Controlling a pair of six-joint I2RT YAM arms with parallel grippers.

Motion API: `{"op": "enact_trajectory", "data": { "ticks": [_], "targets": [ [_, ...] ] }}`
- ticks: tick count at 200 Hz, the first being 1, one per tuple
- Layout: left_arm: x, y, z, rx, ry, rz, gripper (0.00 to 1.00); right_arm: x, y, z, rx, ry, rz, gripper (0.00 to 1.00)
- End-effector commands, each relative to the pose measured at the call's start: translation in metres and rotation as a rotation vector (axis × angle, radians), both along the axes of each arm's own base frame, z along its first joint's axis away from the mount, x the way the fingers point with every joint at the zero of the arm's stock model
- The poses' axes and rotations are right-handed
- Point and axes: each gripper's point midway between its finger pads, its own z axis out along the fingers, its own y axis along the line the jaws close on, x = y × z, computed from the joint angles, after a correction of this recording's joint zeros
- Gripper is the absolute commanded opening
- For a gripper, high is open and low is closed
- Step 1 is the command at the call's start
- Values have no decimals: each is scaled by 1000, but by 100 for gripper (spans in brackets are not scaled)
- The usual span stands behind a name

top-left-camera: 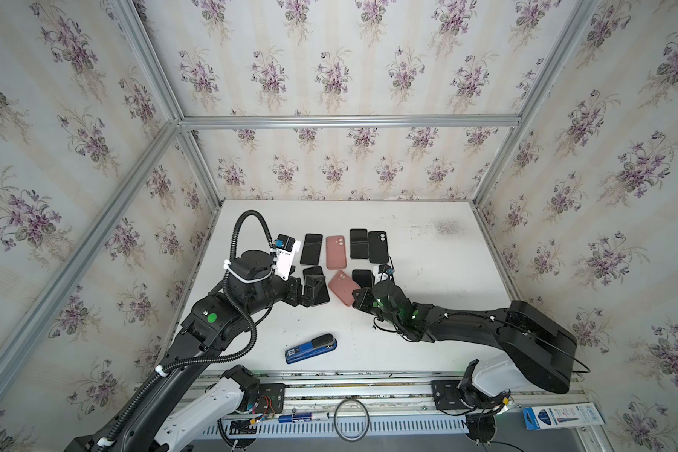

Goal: Take the phone out of the phone case
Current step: 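Lower the pink case onto the table with the right gripper and open it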

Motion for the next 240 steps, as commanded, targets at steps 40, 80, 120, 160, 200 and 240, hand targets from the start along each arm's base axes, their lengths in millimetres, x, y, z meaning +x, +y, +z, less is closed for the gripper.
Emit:
{"op": "enact_trajectory", "data": {
  "ticks": [40,80,120,160,200,240],
  "targets": [
    [-7,6,6,-5,-13,3,100,6,13,3,42,-48,-72,0],
    [-7,8,9,1,-21,10,100,-10,19,1,64,-7,-79,0],
    [-7,10,8,6,-23,19,100,-19,35,-7,112,38,-57,0],
    [-8,12,5,10,-15,24,100,-28,37,-8,102,63,-71,0],
    [-8,11,3,9,-7,24,100,-25,22,-7,67,21,-130,0],
    [-5,8,0,3,18,22,100,-17,12,-12,58,3,-208,0]
  ]
}}
